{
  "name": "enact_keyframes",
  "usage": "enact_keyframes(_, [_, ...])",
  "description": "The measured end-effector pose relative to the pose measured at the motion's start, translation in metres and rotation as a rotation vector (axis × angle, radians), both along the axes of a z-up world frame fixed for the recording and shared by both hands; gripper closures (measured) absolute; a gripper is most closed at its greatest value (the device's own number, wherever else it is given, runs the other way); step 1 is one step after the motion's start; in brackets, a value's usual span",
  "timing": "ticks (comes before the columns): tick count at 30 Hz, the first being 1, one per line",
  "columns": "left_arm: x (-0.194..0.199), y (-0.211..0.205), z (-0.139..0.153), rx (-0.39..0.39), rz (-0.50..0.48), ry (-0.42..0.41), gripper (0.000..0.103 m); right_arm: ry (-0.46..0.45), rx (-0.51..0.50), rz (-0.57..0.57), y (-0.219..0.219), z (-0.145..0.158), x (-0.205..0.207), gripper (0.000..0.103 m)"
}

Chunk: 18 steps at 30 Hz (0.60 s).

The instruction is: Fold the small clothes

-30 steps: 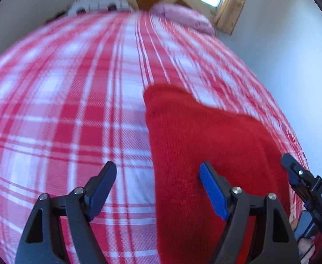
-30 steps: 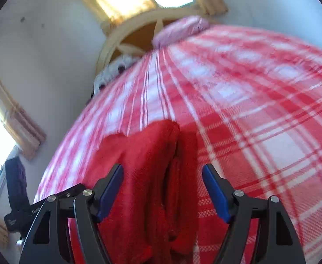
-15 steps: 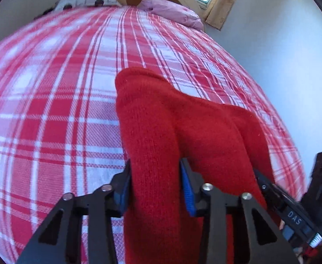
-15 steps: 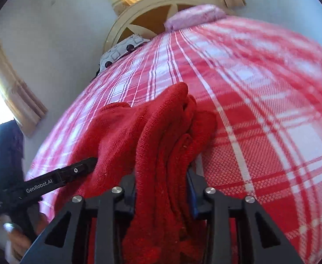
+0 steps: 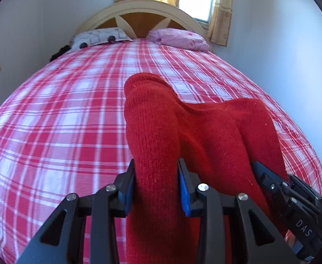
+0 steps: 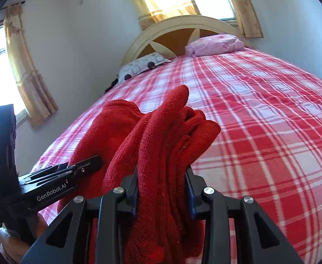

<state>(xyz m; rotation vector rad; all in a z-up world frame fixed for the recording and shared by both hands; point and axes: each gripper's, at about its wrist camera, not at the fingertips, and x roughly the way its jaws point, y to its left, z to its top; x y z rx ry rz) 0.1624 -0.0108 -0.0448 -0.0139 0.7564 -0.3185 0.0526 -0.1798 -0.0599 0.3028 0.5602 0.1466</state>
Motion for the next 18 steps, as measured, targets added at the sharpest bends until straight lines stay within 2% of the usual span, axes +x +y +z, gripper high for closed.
enact_keyframes(5, [-0.001, 0.029, 0.008, 0.026, 0.06, -0.038, 0.068, -0.028, 0.006, 0.053, 0.031, 0.009, 0.005, 0.069])
enact_keyframes(10, [-0.006, 0.054, 0.01, 0.07, 0.121, -0.076, 0.068, -0.025, 0.026, 0.101, 0.062, 0.005, 0.015, 0.069])
enact_keyframes(18, [-0.005, 0.099, 0.0, 0.062, 0.212, -0.037, 0.068, 0.026, 0.055, 0.167, 0.106, -0.007, 0.028, 0.069])
